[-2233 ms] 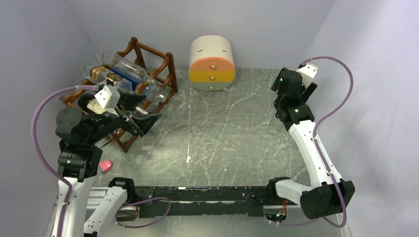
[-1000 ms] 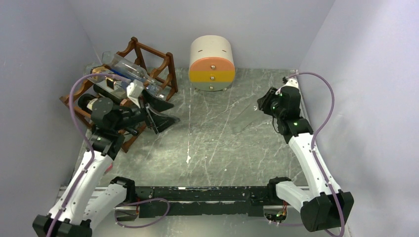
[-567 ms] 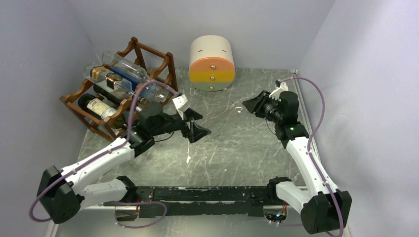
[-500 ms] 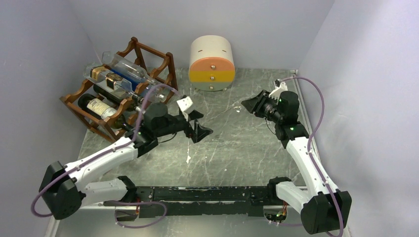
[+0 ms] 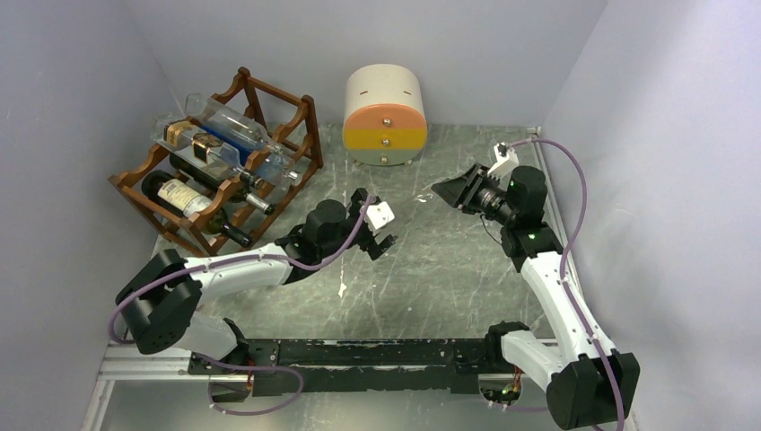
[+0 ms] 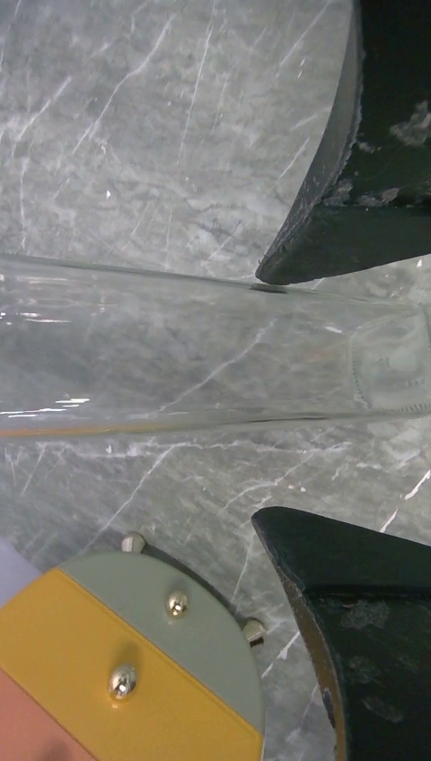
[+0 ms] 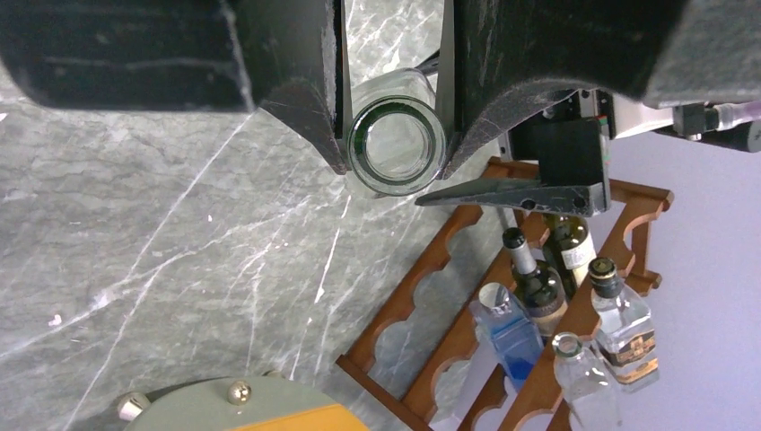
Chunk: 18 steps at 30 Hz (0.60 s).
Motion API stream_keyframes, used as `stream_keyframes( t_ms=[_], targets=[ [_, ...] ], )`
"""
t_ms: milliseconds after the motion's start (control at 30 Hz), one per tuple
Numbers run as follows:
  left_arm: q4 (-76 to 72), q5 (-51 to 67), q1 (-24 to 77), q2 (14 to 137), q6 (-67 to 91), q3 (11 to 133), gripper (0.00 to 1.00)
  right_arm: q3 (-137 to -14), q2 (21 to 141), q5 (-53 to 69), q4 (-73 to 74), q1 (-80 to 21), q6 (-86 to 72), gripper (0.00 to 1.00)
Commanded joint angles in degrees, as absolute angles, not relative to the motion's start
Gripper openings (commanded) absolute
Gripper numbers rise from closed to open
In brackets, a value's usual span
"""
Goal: Put the wine bottle on the wine rack
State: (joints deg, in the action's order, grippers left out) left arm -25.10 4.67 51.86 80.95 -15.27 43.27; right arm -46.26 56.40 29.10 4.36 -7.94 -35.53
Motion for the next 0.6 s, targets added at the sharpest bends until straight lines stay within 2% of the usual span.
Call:
stream_keyframes(
  t_ms=[0,433,567],
  targets=[
    [-33.31,2.23,52.31,82.01,-18.87,44.94,0.97,-48.67,54.28,32.65,0.44,-7.71,-38.76,0.0],
    [-37.01,5.08,52.56,84.92,-18.24,44.34,0.91,-47.61,54.99,39.91,-3.47,-7.73,-39.82,0.0],
    [-36.65,3.48,52.56,85.4,-19.51,45.68,0.84,-47.74,54.72,41.6,-2.36,-7.75,-37.91,0.0]
  ],
)
